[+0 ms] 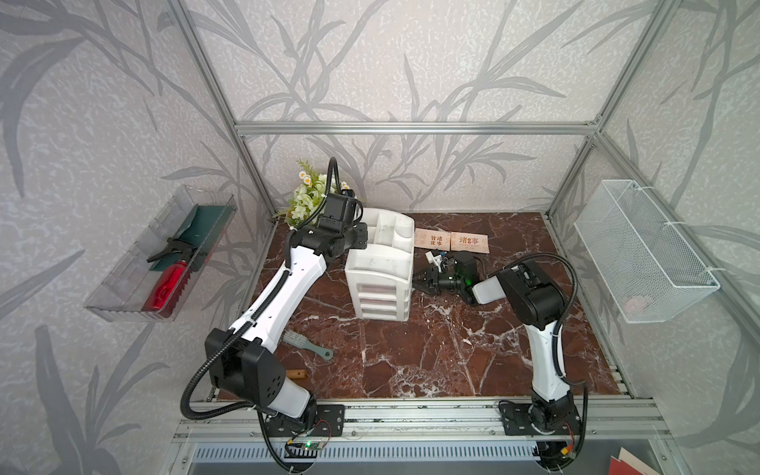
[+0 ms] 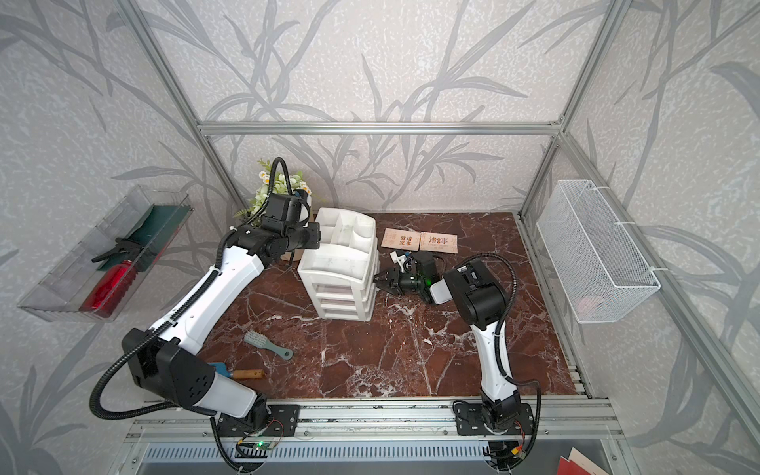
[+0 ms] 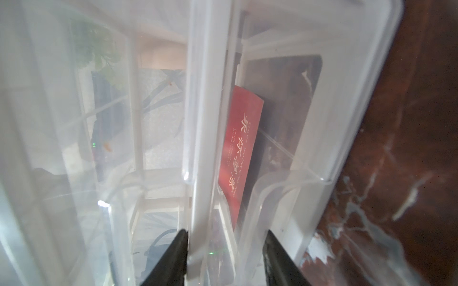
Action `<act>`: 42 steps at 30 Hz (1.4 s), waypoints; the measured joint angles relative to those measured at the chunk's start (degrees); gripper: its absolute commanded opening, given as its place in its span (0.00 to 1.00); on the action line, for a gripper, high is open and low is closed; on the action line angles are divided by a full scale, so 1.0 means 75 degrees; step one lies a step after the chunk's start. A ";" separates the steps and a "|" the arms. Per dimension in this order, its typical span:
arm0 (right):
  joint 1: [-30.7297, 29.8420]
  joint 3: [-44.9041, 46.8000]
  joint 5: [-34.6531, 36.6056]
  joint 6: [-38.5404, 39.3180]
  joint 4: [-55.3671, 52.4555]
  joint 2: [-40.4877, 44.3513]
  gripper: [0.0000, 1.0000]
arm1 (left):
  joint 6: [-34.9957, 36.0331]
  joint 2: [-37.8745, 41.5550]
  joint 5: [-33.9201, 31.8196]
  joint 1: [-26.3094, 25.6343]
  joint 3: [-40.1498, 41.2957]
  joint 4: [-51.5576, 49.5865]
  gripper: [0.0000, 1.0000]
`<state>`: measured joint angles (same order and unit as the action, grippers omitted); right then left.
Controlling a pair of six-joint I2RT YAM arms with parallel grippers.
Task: Take the postcards out of the drawer
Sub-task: Open the drawer in the storage box.
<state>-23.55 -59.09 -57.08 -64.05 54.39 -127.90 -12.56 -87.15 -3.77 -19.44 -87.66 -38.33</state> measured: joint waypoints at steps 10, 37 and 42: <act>0.0006 0.0061 -0.0172 -0.1451 0.2183 -0.0711 0.47 | -0.0003 0.0000 0.0003 0.0000 0.0000 0.0000 0.00; 0.0003 0.0210 0.0032 -0.2334 0.2973 -0.0886 0.41 | -0.0012 0.0035 -0.0035 -0.0003 0.0108 0.0146 0.00; 0.0015 0.0332 0.0082 -0.2331 0.2935 -0.0784 0.41 | -0.0012 0.0038 -0.0052 -0.0012 0.0111 0.0152 0.00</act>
<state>-23.44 -56.60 -56.47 -81.54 76.40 -133.78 -12.64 -86.87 -4.16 -19.53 -86.83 -37.19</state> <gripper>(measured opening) 0.409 0.097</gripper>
